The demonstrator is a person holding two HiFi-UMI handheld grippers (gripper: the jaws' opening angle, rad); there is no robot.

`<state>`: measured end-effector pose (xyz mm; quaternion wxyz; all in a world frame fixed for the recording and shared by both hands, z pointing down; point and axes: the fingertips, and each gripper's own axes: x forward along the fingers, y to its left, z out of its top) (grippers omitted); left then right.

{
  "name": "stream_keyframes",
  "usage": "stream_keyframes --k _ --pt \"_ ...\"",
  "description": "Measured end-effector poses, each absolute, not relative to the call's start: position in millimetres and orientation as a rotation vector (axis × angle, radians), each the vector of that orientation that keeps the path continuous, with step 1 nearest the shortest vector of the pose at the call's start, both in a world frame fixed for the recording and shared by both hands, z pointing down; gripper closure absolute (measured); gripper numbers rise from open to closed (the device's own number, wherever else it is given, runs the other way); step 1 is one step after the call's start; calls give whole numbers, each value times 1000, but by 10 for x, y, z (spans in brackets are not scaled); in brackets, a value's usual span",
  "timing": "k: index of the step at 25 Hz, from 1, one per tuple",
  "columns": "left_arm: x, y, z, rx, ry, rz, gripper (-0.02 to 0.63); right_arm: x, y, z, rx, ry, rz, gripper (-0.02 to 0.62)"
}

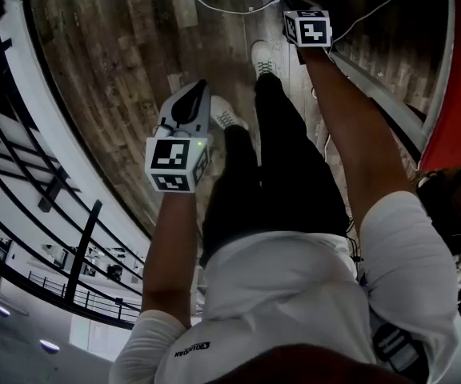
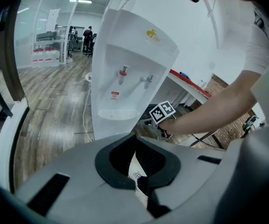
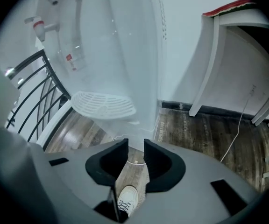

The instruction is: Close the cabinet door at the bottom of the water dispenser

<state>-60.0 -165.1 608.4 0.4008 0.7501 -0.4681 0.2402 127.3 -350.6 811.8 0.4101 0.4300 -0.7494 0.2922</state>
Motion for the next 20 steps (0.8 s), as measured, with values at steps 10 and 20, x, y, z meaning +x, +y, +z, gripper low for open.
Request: stream_keyframes --k 10,20 --pt "-596 -1357 5450 2001 -1226 600 607 1259 -3145 7414 1123 -1917 710 485" --pt "-720 -1198 4969 2103 -1243 632 607 1043 -2901 6672 1128 -1996 671 499"
